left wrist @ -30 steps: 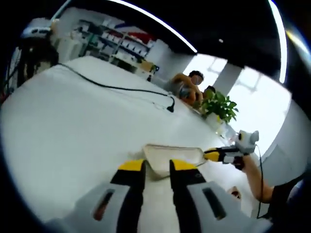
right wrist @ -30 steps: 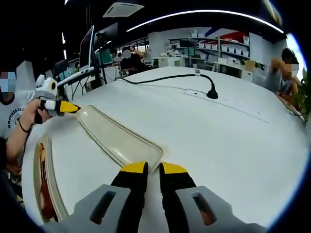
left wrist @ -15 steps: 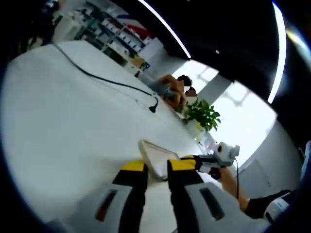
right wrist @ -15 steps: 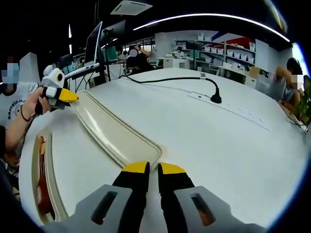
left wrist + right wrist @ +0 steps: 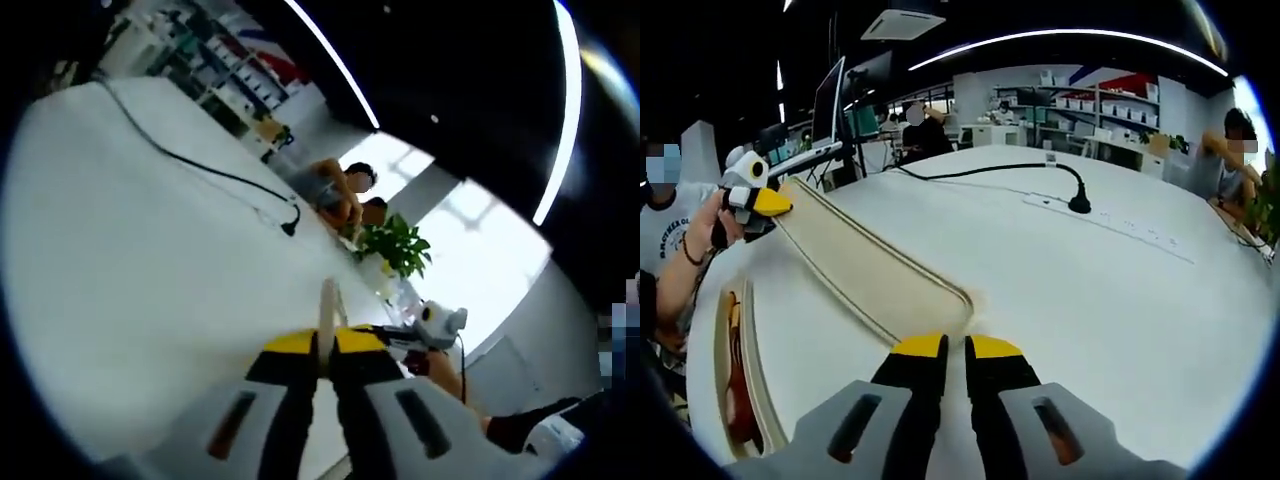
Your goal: Arrange the utensils inside the cutlery case until each visible utensil rests in its matching compartment.
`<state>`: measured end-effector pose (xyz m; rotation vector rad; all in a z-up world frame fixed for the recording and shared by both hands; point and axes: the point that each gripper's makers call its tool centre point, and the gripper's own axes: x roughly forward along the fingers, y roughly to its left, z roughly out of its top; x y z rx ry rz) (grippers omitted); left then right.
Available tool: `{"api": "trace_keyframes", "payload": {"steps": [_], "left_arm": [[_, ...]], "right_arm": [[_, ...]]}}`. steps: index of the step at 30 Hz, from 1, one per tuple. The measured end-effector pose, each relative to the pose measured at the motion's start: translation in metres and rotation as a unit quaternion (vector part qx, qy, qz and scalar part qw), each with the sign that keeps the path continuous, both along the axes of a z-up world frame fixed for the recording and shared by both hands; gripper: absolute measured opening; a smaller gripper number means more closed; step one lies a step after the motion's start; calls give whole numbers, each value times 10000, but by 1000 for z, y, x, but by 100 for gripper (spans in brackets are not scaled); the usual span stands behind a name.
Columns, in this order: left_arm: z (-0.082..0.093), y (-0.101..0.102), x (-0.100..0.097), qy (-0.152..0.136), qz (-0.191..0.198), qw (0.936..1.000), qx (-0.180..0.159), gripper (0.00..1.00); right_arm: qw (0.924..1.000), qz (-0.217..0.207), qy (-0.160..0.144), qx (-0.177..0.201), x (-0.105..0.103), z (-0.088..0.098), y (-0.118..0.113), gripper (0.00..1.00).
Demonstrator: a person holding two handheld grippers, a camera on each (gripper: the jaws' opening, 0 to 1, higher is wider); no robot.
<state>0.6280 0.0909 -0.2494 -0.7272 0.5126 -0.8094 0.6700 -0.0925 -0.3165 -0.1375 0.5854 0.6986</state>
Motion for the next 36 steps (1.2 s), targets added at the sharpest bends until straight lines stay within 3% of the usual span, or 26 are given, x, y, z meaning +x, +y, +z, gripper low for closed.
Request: {"api": "trace_keyframes", "payload": {"steps": [4,8,14,19,24,28,36], "left_arm": [[1,-2,-4,-109,-116,9999,43,4],[1,-2,-5,-192,-184,9996,63,4],[5,-3,-7,-501,-342,9979,244,4],[10,-7,-13,-850,-584,9935,474,4],[15,-13,-22,-1397,-982,9817,843,4],[16,-15,-27,-1658,-1228,9714,1174,4],[15,-22,-38,-2272,-1755,9399,1848,4]], "right_arm": [[10000,0,43,55,-4,1,-2,14],[9999,-18,-5,160,-7,8,-6,15],[9992,-25,-327,237,-7,31,-14,16],[9977,200,-648,93,-11,43,-14,17],[9908,756,-1103,-220,-19,54,-7,17],[9819,1163,-1394,-534,-24,60,-5,17],[9639,1945,-1575,-913,-39,61,3,18]]}}
